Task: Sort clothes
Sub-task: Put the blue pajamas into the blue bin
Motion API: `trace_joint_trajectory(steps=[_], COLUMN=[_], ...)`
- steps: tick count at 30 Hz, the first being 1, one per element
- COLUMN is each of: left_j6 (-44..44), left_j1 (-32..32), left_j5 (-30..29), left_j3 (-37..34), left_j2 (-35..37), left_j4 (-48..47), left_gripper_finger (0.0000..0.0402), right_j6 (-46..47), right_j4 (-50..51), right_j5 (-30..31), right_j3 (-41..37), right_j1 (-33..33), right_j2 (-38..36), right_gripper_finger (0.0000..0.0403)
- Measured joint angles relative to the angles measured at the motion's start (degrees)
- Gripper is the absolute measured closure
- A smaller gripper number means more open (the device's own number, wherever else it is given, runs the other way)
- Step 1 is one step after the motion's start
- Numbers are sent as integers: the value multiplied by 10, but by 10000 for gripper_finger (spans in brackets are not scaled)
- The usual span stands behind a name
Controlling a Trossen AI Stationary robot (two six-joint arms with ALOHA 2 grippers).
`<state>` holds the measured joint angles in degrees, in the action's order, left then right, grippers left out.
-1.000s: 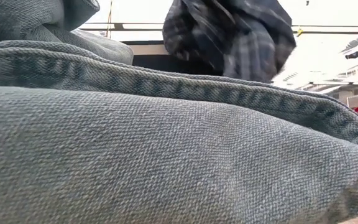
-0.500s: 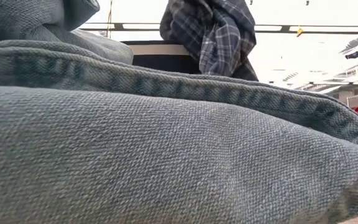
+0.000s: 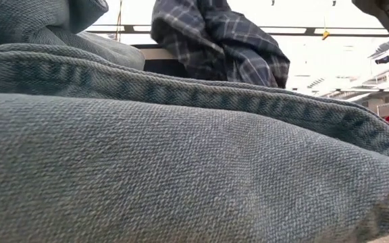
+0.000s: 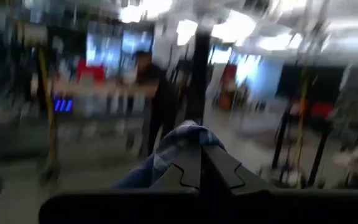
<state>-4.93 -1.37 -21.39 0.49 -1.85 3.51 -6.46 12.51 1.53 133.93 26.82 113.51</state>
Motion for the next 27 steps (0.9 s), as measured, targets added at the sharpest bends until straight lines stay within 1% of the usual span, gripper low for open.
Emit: trace_joint_trajectory(steps=[4, 8, 13, 19, 27], left_j6=[0, 0, 0, 0, 0], left_j1=[0, 0, 0, 0, 0], left_j5=[0, 0, 0, 0, 0], left_j3=[0, 0, 0, 0, 0], left_j2=[0, 0, 0, 0, 0], left_j4=[0, 0, 0, 0, 0], left_gripper_finger=[269, 269, 269, 269, 269], right_j6=[4, 5, 20, 61, 84], right_j4=[95, 182, 263, 298, 319], right_j5=[-25, -33, -55, -93, -108], right_j3=[0, 0, 0, 0, 0], right_j1=[0, 0, -1, -1, -1], right_j2=[22, 45, 85, 146, 228], right_gripper_finger=[403, 403, 403, 403, 397])
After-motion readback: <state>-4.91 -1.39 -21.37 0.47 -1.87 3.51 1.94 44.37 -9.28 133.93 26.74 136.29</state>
